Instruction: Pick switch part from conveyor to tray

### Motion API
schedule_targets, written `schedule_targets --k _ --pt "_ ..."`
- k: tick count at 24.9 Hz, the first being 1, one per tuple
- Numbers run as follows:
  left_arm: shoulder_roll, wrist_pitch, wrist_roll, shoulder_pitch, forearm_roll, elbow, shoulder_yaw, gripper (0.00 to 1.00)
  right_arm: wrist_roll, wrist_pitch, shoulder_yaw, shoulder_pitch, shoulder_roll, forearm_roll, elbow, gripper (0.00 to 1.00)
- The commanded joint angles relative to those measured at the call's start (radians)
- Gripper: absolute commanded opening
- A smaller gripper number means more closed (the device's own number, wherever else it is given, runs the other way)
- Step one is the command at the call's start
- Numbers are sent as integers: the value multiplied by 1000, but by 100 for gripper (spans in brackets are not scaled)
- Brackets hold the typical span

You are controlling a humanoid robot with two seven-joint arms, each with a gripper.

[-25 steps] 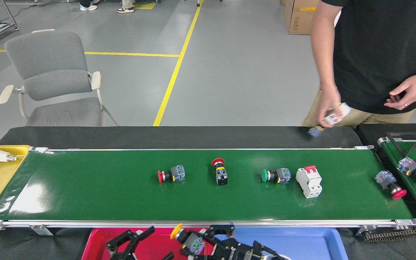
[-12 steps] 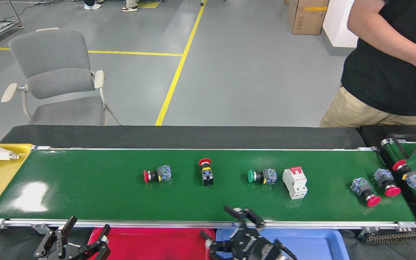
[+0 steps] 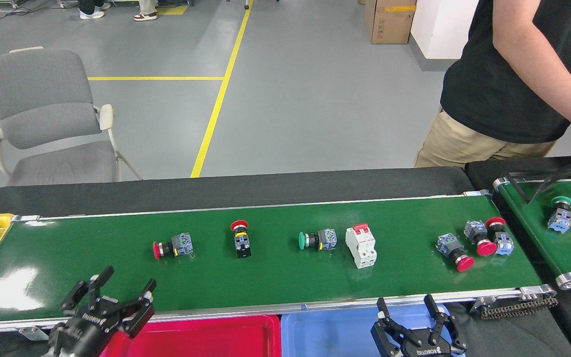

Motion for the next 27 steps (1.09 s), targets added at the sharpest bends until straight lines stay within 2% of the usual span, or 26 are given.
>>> schedule_targets --k 1,6,9,11,12,13,14,15,18,20,21,22,23,24,25,27 --pt "21 -7 4 -43 2 48 0 100 3 11 44 -67 6 11 64 100" --pt "17 -2 4 -118 1 169 -7 100 5 88 158 -242 24 9 282 100" --pt "19 3 8 -175 1 255 -7 100 3 105 189 -351 81 1 404 100" --pt "21 4 13 -221 1 321 -7 100 0 108 218 -407 84 -20 486 98" --pt "21 4 14 -236 1 349 -7 100 0 111 242 -420 84 -38 500 89" --pt "22 4 16 -245 1 364 -7 100 0 116 258 -424 84 -48 503 73" --pt "22 4 16 -250 1 377 -6 100 0 117 270 -430 84 -46 506 43" --pt "22 4 16 -253 1 381 -6 100 2 114 276 -435 83 -45 510 26" --pt "16 4 16 -253 1 383 -6 100 2 107 276 -440 60 -54 509 5" --pt "13 4 16 -253 2 383 -4 97 -1 88 271 -440 49 -63 498 2" --pt "11 4 16 -253 2 383 -4 93 -1 61 271 -438 47 -77 493 2" --pt "10 4 16 -251 5 383 -4 78 -3 24 270 -437 44 -98 492 2" --pt "13 -4 16 -248 10 383 -4 53 -5 -13 267 -435 34 -121 478 2" --pt "13 -7 17 -245 11 383 -4 38 -5 -41 262 -429 17 -137 461 2" --pt "13 -7 20 -245 13 383 -3 28 -5 -111 241 -421 -34 -178 412 2" --pt "13 -8 39 -237 13 380 -4 20 -5 -254 201 -368 -132 -247 320 2"
